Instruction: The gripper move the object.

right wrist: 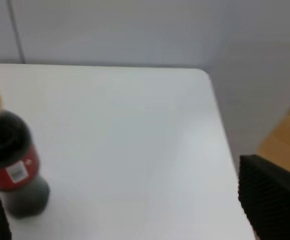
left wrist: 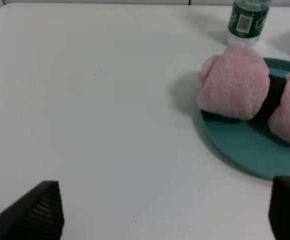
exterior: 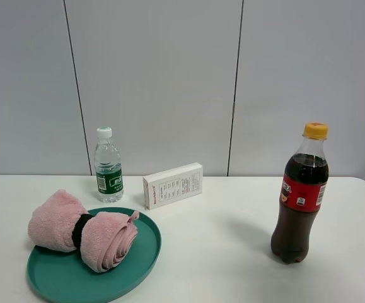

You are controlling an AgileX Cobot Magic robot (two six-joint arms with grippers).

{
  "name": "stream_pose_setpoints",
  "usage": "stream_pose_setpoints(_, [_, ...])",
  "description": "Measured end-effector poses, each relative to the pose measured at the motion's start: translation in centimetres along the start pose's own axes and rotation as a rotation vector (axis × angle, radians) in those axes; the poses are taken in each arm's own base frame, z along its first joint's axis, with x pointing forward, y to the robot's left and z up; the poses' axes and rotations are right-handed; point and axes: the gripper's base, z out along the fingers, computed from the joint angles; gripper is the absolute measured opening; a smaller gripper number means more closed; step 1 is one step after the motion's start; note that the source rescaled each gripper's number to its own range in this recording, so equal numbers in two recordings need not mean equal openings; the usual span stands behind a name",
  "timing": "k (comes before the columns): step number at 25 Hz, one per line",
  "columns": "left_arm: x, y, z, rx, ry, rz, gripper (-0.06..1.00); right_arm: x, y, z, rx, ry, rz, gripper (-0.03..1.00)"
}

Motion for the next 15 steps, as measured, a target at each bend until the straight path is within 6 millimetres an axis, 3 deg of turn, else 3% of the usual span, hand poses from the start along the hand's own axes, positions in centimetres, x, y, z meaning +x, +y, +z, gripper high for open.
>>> stream_pose_setpoints(6, [0.0,0.0,0.0,0.000,0.000,0.000,1.00,3.1,0.4,-4.6,0.009,0.015,0.082,0.84])
stream_pose_setpoints(12, [0.0,0.0,0.0,0.000,0.000,0.000,1.00,6.1,1.2,-7.2,-0.024,0.077,0.126,0.84])
stream_pose_setpoints(15, [0.0,0.0,0.0,0.000,0.000,0.000,1.00,7.9,1.9,-7.5,-0.053,0.044,0.140,0.84])
